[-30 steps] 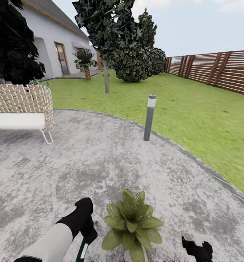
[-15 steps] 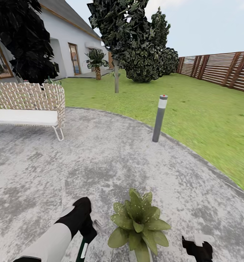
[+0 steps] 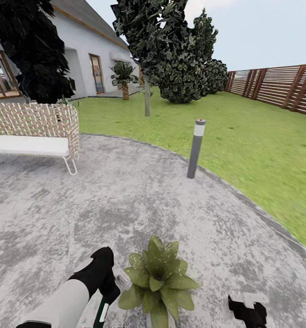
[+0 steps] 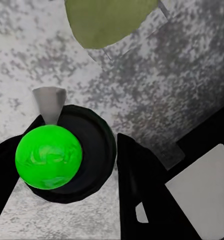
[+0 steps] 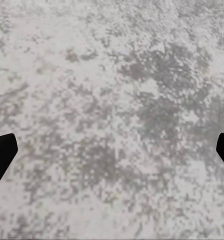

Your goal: Pick up the pesticide atomizer in the garden and spray insectifuge to fully cover both potted plants in the garden.

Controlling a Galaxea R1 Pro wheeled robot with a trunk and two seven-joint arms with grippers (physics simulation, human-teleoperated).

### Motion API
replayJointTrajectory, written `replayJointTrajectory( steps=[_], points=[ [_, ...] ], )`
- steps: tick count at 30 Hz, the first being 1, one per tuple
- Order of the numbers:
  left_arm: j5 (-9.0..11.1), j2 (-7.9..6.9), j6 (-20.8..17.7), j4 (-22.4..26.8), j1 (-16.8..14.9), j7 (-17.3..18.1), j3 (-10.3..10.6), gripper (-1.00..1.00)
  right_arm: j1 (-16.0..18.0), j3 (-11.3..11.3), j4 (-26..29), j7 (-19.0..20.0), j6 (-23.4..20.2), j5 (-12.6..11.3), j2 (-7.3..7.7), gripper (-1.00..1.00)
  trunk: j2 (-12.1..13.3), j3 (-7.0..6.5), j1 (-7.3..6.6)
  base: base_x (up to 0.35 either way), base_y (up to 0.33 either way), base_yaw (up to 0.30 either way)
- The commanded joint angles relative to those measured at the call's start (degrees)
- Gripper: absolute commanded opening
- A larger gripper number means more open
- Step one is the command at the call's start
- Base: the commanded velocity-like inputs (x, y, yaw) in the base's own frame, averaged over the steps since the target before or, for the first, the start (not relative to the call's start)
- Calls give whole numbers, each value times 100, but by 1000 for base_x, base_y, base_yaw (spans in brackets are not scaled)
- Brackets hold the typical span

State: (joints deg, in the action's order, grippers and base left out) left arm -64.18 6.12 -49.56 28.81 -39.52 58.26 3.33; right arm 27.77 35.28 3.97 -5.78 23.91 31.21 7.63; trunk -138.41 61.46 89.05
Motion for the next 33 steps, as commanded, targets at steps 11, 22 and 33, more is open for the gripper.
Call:
replayJointTrajectory(
  steps=[11, 22, 33],
  points=[
    [-127, -80, -87, 604, -113, 88, -112, -100, 2, 31, -13, -23, 17, 70, 1, 100, -2, 5, -1, 0, -72, 106],
    [-179, -405, 477, 519, -375, 1285, 58, -100, 2, 31, -19, -20, 17, 70, 1, 100, -2, 5, -1, 0, 0, 0],
    [-543, -531, 706, 494, -607, 2162, 1067, -100, 3, 25, -19, -20, 17, 70, -9, 100, -2, 5, -1, 0, 0, 0]
  ],
)
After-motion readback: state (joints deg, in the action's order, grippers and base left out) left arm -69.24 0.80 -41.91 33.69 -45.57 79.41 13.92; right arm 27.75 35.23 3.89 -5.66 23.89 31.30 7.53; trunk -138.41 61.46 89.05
